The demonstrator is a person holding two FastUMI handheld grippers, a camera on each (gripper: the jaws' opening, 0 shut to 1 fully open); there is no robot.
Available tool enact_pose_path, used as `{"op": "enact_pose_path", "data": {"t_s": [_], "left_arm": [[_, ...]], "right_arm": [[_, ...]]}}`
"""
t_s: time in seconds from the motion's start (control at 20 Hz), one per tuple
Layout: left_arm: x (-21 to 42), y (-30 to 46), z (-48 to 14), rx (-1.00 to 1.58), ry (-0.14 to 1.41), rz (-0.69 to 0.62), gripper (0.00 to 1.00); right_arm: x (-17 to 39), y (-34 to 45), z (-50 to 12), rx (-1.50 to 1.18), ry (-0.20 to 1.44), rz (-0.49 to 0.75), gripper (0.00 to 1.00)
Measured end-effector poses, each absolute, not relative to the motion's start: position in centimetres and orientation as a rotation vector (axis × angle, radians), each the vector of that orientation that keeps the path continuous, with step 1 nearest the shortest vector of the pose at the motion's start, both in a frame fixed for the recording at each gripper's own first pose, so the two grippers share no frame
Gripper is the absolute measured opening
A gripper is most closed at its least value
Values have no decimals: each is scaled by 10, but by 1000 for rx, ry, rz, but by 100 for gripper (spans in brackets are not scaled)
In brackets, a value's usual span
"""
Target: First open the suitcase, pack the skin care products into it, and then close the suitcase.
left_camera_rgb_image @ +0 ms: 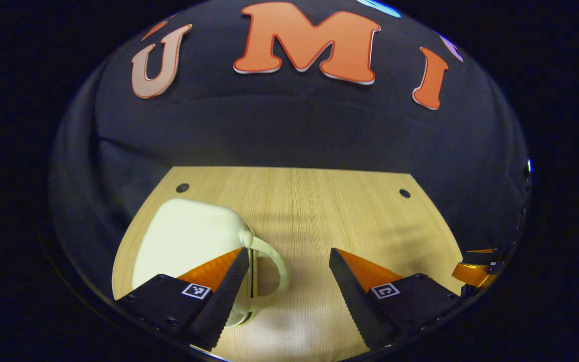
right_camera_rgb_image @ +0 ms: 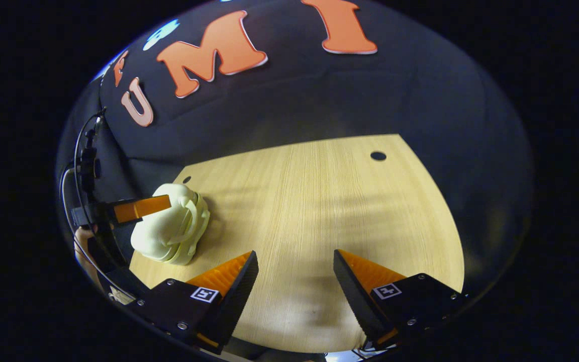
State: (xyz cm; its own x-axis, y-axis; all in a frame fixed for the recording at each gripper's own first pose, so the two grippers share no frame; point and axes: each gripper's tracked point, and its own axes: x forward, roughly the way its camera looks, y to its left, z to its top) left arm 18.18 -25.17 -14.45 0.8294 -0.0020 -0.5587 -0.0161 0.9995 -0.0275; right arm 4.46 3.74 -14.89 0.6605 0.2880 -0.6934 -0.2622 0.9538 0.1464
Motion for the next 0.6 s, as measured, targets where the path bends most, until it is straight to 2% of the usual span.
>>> {"op": "enact_pose_path", "data": {"t_s": [0.15,0.3,0.45,0.6], "left_arm": [[175,-233,-72,-80,402,-20,100],[168,-209,-46,-81,324,-57,99],[158,-170,-1,-42,206,-28,99],[151,-160,22,-29,141,-52,98]], "right_arm": [[59,65,-95,-1,615,282,95],[69,85,-59,-23,485,259,96],[65,102,-20,-51,351,208,96],[57,114,-6,-23,298,180,95]]}}
